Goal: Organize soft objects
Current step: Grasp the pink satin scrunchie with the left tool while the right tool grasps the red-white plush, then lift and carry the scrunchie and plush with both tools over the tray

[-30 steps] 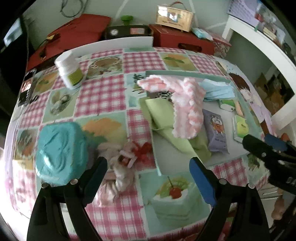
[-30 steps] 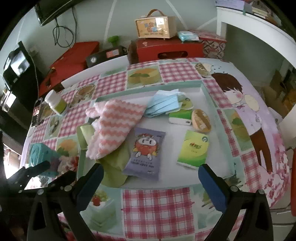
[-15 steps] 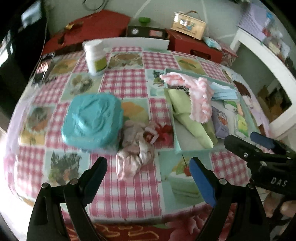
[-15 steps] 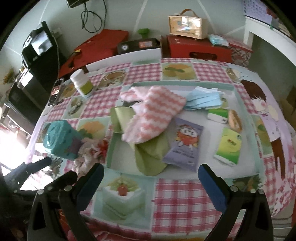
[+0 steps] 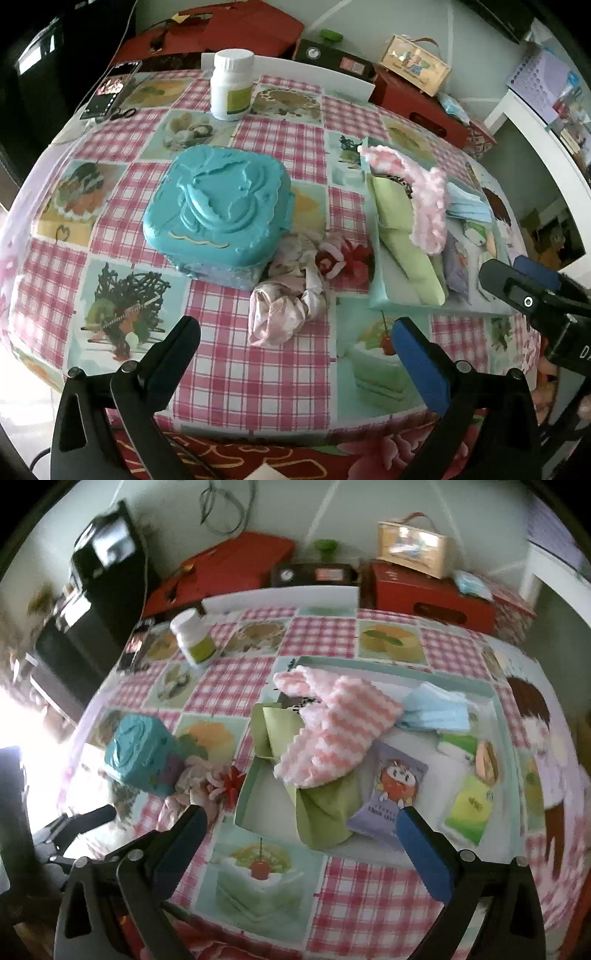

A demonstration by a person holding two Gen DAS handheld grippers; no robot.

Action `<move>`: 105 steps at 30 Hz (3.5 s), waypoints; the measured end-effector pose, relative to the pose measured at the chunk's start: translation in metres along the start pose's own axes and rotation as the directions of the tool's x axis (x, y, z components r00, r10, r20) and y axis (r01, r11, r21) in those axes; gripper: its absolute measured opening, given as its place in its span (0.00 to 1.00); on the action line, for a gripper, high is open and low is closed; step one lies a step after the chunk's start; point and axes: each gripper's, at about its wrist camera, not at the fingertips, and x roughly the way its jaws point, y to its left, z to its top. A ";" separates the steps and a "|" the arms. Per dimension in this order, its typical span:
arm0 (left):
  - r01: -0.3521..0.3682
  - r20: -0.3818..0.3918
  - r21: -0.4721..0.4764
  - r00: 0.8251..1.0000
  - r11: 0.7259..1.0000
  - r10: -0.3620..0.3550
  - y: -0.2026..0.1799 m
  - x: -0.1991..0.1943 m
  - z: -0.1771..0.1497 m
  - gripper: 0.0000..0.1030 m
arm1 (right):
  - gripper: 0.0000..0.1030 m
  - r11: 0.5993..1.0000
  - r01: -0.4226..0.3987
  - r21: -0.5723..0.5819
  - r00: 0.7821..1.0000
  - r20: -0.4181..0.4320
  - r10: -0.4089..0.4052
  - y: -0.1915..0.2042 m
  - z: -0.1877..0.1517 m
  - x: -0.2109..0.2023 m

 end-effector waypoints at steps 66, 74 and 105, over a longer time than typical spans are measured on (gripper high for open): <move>0.045 -0.148 -0.100 0.987 0.994 -0.060 0.009 0.066 0.008 0.47 | 0.57 0.734 -0.241 -0.635 0.927 -0.374 -0.018 0.120 0.033 0.141; 0.097 -0.152 -0.127 0.981 0.987 -0.116 0.013 0.072 0.008 0.31 | 0.57 0.740 -0.245 -0.626 0.920 -0.390 -0.026 0.126 0.033 0.165; 0.121 -0.154 -0.177 0.977 0.977 -0.148 0.027 0.062 0.002 0.16 | 0.41 0.764 -0.274 -0.583 0.918 -0.396 0.027 0.122 0.016 0.164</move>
